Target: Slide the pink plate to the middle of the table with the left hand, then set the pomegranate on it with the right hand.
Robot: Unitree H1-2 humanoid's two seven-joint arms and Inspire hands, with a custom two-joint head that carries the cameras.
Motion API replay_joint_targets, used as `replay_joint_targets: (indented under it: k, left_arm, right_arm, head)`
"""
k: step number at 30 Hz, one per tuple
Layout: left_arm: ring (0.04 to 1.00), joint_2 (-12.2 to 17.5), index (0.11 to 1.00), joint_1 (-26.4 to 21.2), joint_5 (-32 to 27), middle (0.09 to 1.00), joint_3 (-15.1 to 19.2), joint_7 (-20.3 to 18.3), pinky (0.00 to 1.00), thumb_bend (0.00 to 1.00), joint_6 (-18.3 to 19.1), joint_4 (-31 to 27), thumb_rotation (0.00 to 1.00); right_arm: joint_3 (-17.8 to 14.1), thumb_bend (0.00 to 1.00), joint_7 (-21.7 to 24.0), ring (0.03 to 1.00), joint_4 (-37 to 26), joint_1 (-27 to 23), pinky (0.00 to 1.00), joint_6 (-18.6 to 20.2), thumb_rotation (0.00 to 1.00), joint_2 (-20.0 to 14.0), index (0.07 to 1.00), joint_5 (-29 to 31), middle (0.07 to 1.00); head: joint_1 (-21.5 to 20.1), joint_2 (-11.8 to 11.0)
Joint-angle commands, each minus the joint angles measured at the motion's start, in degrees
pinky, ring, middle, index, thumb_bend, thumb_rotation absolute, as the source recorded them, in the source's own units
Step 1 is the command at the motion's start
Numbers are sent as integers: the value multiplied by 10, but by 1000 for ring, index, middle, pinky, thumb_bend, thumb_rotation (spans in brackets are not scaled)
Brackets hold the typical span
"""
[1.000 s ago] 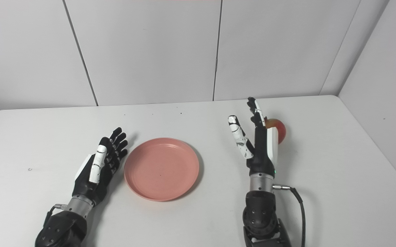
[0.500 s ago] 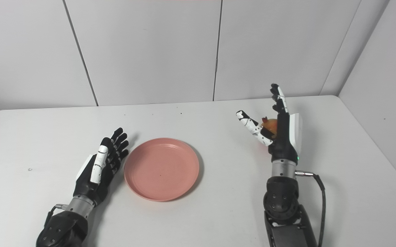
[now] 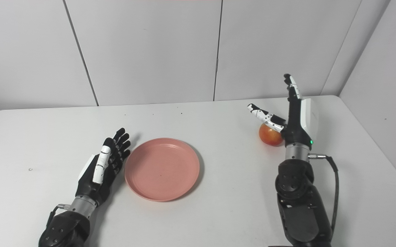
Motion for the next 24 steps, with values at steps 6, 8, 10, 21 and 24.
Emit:
replay_joint_targets:
  k: [6, 8, 10, 21, 24]
  left_arm:
    - [1000, -1, 1000, -15, 7, 1000, -3, 0, 1000, 673, -30, -13, 1000]
    - [1000, 0, 1000, -15, 5, 1000, -3, -1, 1000, 667, -31, -13, 1000]
    - [1000, -1, 1000, -15, 4, 1000, -2, -1, 1000, 664, -31, -12, 1000]
    - [1000, -1, 1000, -13, 7, 1000, -3, 1, 1000, 666, -28, -17, 1000]
    - [1000, -1, 1000, -13, 6, 1000, -3, 1, 1000, 659, -23, -20, 1000]
  right_arm:
    - [-1, 807, -5, 842, 39, -41, 735, 20, 387, -29, 879, 0, 887]
    - [-1, 810, -5, 827, 52, -44, 718, 21, 378, -31, 877, 3, 887]
    - [0, 818, -6, 814, 61, -45, 697, 21, 375, -33, 876, 3, 884]
    - [11, 842, -1, 826, 105, -46, 702, 21, 379, -43, 875, 10, 887]
    - [11, 848, -1, 826, 110, -47, 701, 22, 382, -44, 876, 15, 888]
  head:
    - [2, 0]
    - [1, 0]
    - [2, 0]
    - [2, 1]
    - [1, 1]
